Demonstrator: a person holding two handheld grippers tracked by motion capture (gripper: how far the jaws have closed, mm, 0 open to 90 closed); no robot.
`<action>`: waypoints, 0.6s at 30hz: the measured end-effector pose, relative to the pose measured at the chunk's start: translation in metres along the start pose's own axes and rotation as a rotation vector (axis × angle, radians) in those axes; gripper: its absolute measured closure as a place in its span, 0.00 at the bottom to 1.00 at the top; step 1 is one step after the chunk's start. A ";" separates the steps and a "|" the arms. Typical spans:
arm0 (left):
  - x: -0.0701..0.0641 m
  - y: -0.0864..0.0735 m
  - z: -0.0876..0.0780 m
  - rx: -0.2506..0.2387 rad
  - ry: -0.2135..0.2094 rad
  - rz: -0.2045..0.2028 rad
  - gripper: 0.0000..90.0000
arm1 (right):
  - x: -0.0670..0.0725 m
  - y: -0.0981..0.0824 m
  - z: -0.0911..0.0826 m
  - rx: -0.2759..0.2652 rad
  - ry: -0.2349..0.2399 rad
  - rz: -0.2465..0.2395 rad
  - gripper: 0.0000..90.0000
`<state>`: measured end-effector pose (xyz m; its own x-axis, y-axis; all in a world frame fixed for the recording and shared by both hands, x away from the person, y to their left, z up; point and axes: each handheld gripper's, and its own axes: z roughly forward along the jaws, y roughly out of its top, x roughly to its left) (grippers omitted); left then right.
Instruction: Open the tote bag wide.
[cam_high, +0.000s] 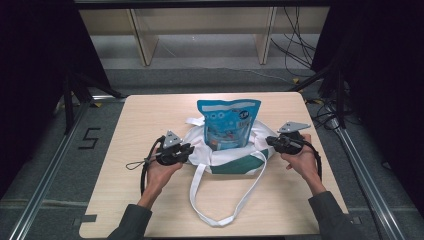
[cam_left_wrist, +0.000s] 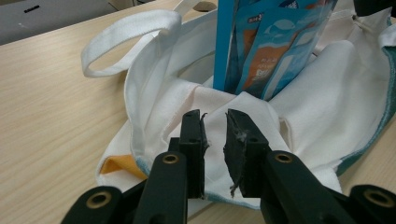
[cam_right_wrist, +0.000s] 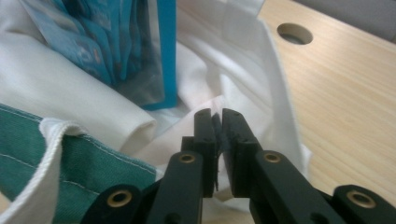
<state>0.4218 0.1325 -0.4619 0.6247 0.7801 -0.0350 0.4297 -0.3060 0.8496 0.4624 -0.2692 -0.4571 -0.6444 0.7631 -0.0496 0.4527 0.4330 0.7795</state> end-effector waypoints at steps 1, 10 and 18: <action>-0.001 -0.001 0.001 -0.015 -0.009 -0.033 0.83 | -0.001 0.000 -0.003 -0.012 0.002 -0.004 0.92; -0.002 -0.006 -0.010 -0.006 -0.047 -0.044 0.75 | 0.013 0.002 -0.021 -0.038 0.020 -0.009 0.76; -0.005 -0.010 -0.022 -0.030 -0.082 -0.120 0.62 | 0.019 0.000 -0.031 -0.052 0.039 0.052 0.57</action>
<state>0.4005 0.1437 -0.4585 0.6217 0.7626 -0.1788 0.4855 -0.1960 0.8520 0.4306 -0.2695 -0.4388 -0.6451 0.7639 0.0156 0.4541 0.3669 0.8119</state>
